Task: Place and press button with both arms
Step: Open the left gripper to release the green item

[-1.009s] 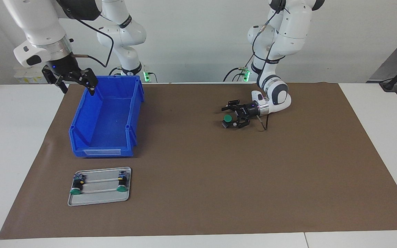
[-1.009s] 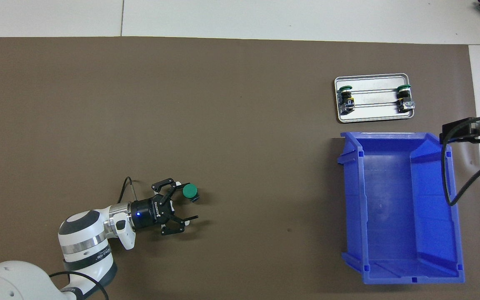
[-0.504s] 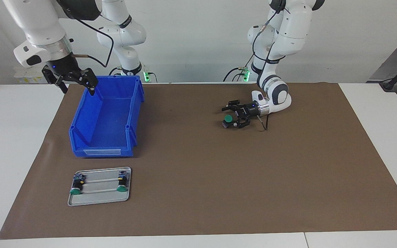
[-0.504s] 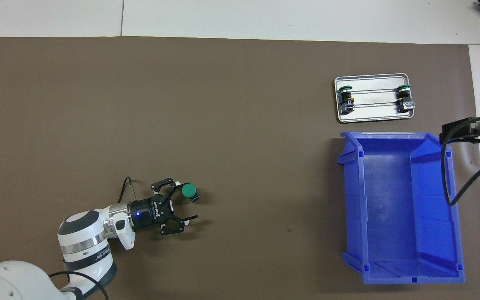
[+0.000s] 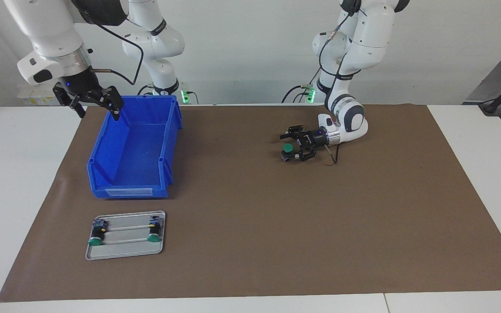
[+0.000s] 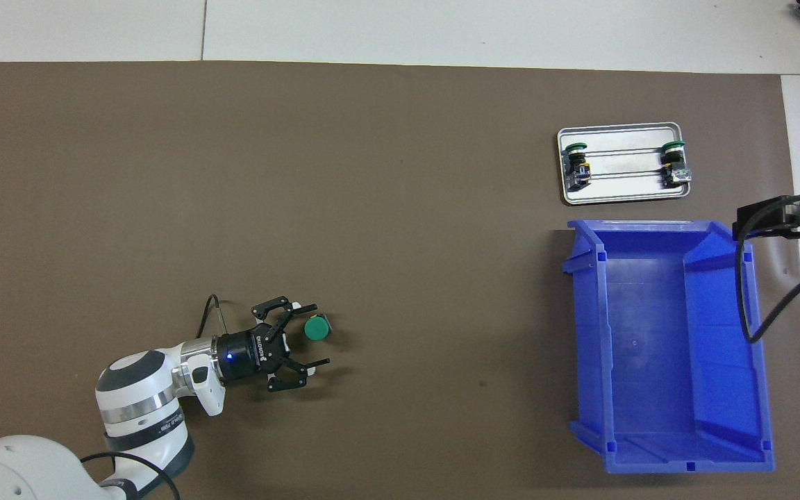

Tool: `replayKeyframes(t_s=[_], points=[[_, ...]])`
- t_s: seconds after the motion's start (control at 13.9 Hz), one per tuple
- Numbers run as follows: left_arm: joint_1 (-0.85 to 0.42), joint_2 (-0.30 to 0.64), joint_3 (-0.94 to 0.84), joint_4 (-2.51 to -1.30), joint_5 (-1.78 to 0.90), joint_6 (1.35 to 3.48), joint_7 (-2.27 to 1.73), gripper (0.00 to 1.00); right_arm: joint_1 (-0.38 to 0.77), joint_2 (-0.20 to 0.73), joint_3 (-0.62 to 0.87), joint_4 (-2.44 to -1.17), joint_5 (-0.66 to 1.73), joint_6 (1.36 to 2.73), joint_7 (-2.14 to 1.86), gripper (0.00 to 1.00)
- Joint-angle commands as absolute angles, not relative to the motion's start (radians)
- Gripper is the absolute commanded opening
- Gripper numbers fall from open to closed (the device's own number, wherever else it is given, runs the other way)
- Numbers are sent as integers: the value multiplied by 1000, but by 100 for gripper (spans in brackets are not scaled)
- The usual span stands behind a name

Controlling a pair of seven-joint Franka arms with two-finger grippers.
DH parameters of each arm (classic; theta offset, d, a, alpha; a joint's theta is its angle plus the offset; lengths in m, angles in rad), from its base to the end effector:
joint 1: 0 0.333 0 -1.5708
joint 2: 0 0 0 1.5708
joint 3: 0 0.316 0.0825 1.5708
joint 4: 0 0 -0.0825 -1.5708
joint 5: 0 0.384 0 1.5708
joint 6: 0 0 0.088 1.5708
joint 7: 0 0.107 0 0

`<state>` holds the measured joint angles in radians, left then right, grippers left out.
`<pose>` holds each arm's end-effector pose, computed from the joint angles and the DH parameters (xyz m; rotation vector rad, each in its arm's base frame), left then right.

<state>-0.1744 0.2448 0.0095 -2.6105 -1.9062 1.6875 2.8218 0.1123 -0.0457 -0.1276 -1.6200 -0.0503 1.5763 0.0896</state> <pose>0.3824 -0.1553 0.1874 1.3834 -1.0882 1.3001 0.5404 -0.0153 0.6267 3.0930 -0.1618 0.0051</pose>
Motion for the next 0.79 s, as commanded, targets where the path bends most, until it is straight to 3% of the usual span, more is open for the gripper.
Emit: replayKeyframes(t_s=[0.0, 0.72], points=[[-155, 236, 11, -2652, -1908, 1646, 3089, 98, 107, -60, -121, -1626, -43, 1568, 95, 100], [-91, 203, 12, -2640, -1908, 1549, 2943, 98, 107, -60, -121, -1628, -43, 1568, 95, 100]])
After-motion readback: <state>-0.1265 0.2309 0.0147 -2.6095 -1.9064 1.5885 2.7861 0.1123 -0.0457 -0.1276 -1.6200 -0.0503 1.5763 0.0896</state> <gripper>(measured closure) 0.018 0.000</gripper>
